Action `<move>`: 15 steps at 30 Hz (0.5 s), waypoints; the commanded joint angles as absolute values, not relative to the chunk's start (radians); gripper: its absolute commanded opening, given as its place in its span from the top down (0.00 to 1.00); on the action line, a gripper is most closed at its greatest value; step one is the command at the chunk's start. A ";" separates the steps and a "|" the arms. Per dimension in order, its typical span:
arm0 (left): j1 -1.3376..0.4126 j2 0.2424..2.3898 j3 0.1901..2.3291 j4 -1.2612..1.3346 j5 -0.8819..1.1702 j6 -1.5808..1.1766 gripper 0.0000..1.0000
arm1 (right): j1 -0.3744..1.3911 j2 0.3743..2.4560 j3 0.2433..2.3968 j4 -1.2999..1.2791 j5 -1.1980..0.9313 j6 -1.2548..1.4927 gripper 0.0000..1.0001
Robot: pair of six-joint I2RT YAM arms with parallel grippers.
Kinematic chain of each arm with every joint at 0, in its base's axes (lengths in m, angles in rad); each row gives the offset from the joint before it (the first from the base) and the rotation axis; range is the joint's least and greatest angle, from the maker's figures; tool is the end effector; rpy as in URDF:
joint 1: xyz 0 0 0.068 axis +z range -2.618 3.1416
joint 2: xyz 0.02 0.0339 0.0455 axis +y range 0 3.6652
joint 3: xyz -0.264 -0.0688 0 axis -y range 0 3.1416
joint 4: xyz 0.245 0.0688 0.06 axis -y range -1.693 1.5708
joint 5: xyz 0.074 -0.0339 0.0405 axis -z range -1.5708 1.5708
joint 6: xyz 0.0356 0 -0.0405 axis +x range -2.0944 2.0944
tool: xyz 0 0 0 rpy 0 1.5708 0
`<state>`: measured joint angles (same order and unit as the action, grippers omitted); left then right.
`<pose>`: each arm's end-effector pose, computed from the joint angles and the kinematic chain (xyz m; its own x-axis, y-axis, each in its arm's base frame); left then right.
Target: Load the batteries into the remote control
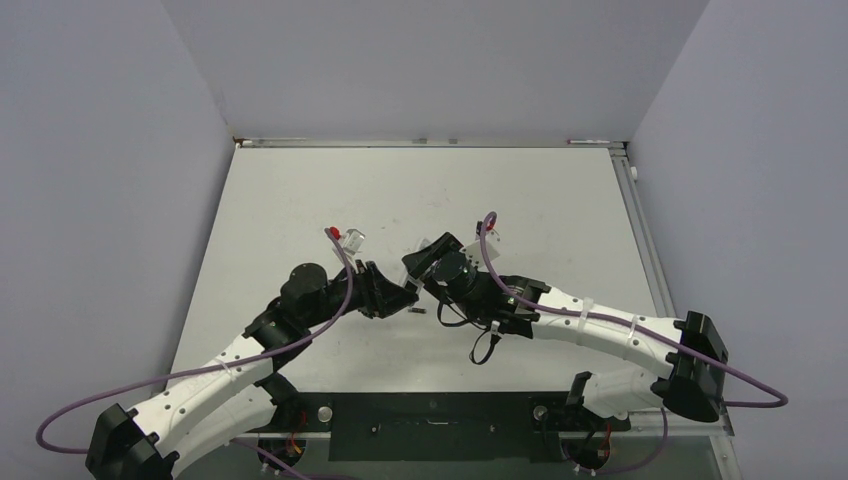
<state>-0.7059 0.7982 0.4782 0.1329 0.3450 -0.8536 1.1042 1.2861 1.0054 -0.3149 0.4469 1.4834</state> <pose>0.1389 -0.1342 0.2624 -0.7437 -0.2980 -0.5984 0.4608 0.4200 -0.7818 0.1423 0.2483 0.2971 -0.6640 0.6787 -0.3138 0.1952 0.5624 0.8035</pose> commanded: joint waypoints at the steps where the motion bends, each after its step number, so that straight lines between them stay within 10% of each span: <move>1: -0.710 0.801 0.476 0.201 0.338 -0.847 0.56 | 1.123 1.300 1.061 -0.270 0.492 1.500 0.91; 12: -0.710 0.769 0.489 0.138 0.284 -0.825 1.00 | 1.130 1.280 1.049 -0.268 0.484 1.484 0.91; 15: -0.710 0.753 0.489 0.127 0.268 -0.819 1.00 | 1.131 1.264 1.040 -0.268 0.483 1.469 0.73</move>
